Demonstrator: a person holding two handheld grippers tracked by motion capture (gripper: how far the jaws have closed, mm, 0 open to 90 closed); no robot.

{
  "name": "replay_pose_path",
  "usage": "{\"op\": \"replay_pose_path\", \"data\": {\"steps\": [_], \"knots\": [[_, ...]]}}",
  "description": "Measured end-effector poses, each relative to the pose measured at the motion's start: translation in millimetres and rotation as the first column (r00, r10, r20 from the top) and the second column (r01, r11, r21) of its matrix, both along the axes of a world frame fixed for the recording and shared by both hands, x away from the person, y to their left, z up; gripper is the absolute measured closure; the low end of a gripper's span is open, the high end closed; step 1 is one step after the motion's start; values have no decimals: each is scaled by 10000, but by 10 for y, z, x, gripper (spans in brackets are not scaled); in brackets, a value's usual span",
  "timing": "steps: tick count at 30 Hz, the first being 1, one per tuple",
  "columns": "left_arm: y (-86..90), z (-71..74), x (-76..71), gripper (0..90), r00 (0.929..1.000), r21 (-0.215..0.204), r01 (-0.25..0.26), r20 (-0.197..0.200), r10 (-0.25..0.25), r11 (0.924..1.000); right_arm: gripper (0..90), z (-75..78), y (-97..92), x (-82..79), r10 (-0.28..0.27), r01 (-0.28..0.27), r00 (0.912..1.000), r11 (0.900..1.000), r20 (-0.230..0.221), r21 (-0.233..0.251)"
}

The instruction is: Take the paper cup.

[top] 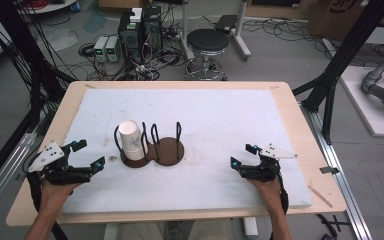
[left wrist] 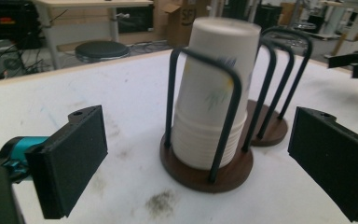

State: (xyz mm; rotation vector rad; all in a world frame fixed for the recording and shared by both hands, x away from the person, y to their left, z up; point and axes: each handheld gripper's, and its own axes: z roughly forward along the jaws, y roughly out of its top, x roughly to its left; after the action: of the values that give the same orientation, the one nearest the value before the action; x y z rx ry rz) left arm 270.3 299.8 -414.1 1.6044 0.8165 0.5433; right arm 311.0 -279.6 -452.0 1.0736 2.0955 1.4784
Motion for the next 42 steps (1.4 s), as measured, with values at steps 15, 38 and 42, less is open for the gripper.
{"op": "replay_pose_path", "data": {"steps": [15, 38, 42], "knots": [[-72, 675, 440, 44, 9839, 621, 1780, -246, -1768, 9821, 147, 1, 1, -6, 78, -78, 10000, 10000, -38, 19], [-462, 1031, 1055, 44, 8931, 3306, 4435, -2411, -3797, 8331, 147, 1, 0, -6, 98, -98, 9999, 9999, -34, 27], [-561, 995, 1138, 44, 8708, 3566, 4856, -2782, -4055, 7982, 147, 0, 0, -4, 93, -93, 10000, 10000, -36, 19]]}}
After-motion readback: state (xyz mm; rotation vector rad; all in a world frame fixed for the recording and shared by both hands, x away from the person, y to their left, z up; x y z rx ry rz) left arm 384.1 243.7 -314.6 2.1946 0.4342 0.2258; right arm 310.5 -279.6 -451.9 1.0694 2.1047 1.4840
